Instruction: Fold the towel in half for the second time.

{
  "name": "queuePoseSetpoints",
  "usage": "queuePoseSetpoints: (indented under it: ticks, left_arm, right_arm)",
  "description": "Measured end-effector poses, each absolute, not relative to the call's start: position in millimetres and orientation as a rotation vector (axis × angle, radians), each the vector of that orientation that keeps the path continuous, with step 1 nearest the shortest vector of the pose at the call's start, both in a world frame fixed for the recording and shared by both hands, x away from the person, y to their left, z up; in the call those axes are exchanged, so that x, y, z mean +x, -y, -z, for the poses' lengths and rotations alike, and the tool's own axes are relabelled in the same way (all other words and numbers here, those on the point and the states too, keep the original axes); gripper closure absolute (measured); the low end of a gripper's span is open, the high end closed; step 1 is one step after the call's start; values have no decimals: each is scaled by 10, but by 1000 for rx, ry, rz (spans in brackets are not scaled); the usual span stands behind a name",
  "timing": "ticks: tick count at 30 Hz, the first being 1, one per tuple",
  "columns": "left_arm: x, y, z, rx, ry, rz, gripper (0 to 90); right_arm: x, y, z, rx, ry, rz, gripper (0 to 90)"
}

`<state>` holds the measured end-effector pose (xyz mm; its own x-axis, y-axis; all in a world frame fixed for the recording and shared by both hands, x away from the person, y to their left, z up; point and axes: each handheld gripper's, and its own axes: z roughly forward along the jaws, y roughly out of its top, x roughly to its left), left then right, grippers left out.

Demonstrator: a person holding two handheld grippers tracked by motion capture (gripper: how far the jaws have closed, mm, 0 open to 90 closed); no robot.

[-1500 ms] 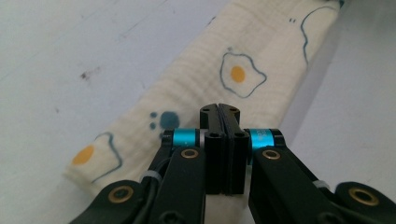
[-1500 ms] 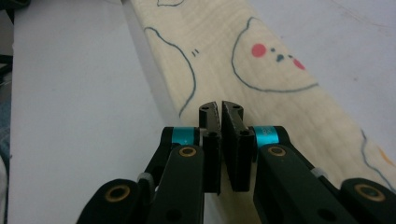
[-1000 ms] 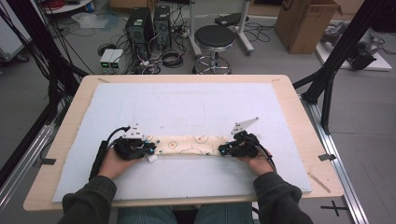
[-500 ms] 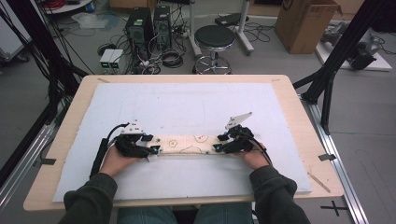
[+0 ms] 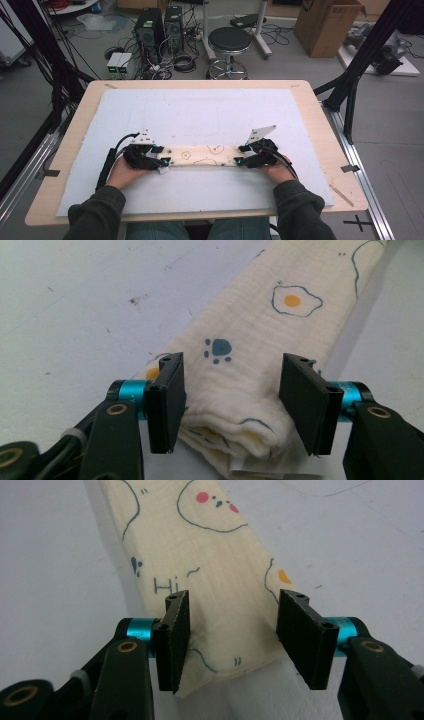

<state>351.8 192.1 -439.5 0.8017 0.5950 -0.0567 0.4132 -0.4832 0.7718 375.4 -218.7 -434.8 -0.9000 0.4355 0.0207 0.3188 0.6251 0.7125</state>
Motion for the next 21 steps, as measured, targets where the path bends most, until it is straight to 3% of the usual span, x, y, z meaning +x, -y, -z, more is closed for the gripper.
queuePoseSetpoints:
  ticks: [9,13,21]
  left_arm:
    - [3504,-1921,4377,2146,-748,-290,445]
    - [3483,-2013,4279,2064,-765,-305,437]
    - [3616,-2148,4243,2013,-920,-352,477]
  right_arm:
    - [3759,2242,4370,653,-2678,-1175,461]
    - [3767,2285,4319,734,-2650,-1265,438]
    - [3916,2354,4201,909,-2580,-1275,440]
